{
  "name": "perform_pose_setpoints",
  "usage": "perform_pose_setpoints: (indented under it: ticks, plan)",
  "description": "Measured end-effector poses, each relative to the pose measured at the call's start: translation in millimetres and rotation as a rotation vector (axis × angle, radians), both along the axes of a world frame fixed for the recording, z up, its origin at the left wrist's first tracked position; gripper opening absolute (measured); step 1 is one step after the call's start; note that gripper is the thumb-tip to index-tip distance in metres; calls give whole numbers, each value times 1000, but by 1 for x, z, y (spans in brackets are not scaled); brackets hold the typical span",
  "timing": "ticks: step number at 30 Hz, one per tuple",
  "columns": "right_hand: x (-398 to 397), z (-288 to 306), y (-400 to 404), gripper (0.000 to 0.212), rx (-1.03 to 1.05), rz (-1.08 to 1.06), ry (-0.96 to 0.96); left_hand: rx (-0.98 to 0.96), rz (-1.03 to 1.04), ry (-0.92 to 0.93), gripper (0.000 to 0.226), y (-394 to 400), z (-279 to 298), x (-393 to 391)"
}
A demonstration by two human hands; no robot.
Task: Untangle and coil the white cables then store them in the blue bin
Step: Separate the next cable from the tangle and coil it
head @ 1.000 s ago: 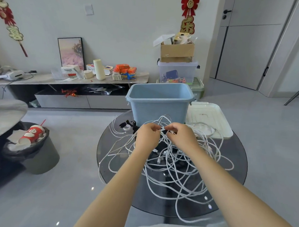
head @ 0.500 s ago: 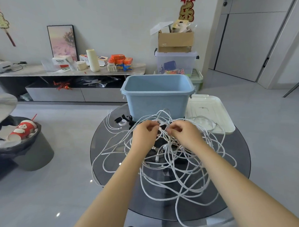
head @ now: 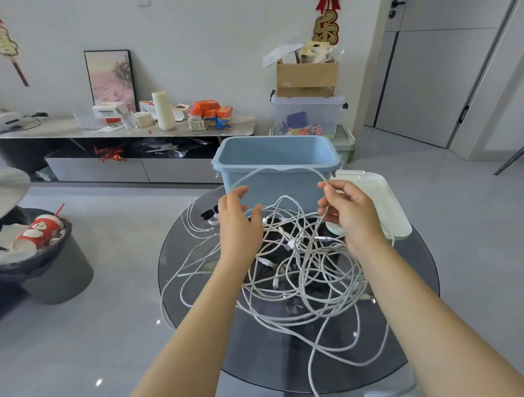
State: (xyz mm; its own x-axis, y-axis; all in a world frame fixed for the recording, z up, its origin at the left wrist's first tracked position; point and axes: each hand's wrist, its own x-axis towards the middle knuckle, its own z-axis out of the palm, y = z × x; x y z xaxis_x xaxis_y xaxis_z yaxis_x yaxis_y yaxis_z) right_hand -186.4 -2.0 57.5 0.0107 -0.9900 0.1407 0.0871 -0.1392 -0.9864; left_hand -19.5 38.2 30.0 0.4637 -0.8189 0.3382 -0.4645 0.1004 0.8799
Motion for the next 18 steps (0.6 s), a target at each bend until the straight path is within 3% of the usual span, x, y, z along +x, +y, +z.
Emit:
perform_pose_setpoints:
  ticks: [4,10,13,16,18]
  plan:
    - [2,-10,-1,18,9,27,100,-3,-13,27,40,0,0,5]
    - [6,-9,1,23,20,269,165,26,-260,-184,50,-5,-3,10]
    - [7,-8,1,24,-2,237,132,58,-248,-369,24,-9,-3,12]
    - [0,-6,-9,23,56,52,-125,164,-89,-467,17,-7,-1,24]
    - [-11,-9,-18,23,141,-101,-273,247,-49,-320,23,-3,-2,44]
